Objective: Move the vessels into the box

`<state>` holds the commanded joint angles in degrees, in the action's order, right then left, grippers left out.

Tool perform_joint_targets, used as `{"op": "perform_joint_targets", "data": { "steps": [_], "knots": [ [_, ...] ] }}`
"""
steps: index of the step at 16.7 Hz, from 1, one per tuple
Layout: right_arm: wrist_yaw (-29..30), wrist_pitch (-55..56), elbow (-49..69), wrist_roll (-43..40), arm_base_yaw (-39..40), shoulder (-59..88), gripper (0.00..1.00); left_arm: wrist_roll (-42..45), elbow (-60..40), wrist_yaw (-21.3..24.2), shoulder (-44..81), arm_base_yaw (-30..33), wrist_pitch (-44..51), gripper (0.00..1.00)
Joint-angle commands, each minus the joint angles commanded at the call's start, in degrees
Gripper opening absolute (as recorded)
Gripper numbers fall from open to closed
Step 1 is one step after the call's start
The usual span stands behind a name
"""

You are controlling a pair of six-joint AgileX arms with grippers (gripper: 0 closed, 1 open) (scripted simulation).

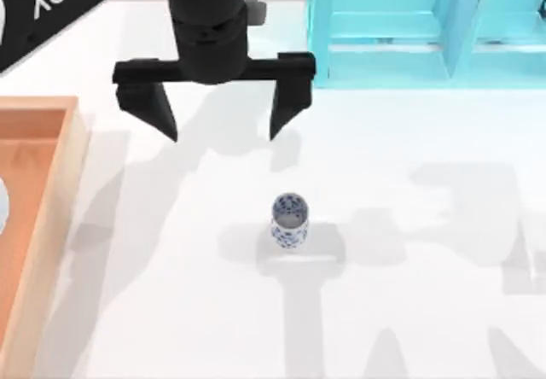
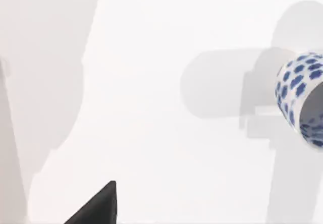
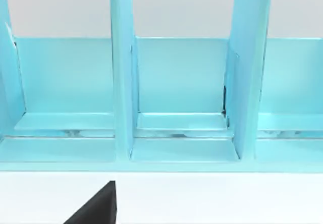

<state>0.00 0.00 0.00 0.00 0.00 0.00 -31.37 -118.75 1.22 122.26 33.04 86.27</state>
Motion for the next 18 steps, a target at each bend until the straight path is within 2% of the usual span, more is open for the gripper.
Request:
{"op": "perform_joint_targets", "data": {
  "steps": [2,5,12,18],
  "knots": [
    [0.0,0.0,0.0,0.0,0.0,0.0,1.0,-6.1,-4.4,-0.5,4.9,6.2,-0.5,1.0],
    [0.0,0.0,0.0,0.0,0.0,0.0,1.0,-10.7,-7.7,-0.9,9.0,10.8,-1.0,1.0],
    [0.0,0.0,0.0,0.0,0.0,0.0,1.0,-11.0,-6.8,-0.9,9.2,11.0,-2.0,1.0],
    [0.0,0.0,0.0,0.0,0.0,0.0,1.0,-10.9,6.9,-0.9,9.9,11.0,-16.8,1.0]
  ]
}}
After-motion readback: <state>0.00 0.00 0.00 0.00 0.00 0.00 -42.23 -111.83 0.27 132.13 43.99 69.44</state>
